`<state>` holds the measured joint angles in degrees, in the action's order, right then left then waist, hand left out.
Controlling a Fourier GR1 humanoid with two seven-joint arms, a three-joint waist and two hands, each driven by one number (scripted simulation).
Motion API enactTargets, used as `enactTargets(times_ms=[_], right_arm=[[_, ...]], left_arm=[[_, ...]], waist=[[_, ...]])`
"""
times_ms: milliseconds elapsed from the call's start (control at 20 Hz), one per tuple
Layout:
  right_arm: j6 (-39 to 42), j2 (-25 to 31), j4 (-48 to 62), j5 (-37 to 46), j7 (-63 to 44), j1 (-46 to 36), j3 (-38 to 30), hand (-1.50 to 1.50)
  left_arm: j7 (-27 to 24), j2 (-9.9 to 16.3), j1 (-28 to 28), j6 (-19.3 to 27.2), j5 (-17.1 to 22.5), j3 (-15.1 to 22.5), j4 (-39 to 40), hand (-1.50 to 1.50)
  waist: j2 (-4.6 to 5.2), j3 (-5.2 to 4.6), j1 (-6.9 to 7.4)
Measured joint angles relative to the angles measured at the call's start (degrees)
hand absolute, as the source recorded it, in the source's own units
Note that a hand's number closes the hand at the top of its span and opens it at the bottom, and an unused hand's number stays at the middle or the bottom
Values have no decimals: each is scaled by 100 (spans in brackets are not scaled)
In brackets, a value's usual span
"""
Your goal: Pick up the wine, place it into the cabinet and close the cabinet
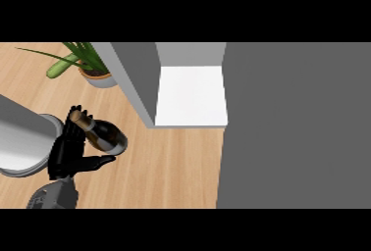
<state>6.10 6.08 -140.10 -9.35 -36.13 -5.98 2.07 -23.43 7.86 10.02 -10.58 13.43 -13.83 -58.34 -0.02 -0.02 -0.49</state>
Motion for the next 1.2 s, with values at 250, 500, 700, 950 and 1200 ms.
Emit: enactTargets(times_ms=[250, 500, 700, 950, 1200], right_arm=[[16, 80, -24, -16, -127, -68, -133, -150], [28, -24, -50, -6, -33, 55, -8, -150], [-55, -13, -91, 16, -168, -126, 12, -150], [-12, 44, -153, -17, -225, -97, -110, -150], [27, 34, -136, -16, -223, -83, -155, -150]], left_arm=[[-43, -63, 20, 18, -18, 58, 123, -150], [-201, -98, 241, 14, -13, 45, 506, -150], [-494, -54, 486, -91, 22, -42, 1013, -150], [-776, -12, 724, -327, 112, -130, 1540, 150], [-1069, 20, 839, -752, 70, -20, 1867, 150]], waist=[[-5, 1, 4], [-2, 0, -4], [1, -1, -2], [2, -1, -19], [0, 3, -15]])
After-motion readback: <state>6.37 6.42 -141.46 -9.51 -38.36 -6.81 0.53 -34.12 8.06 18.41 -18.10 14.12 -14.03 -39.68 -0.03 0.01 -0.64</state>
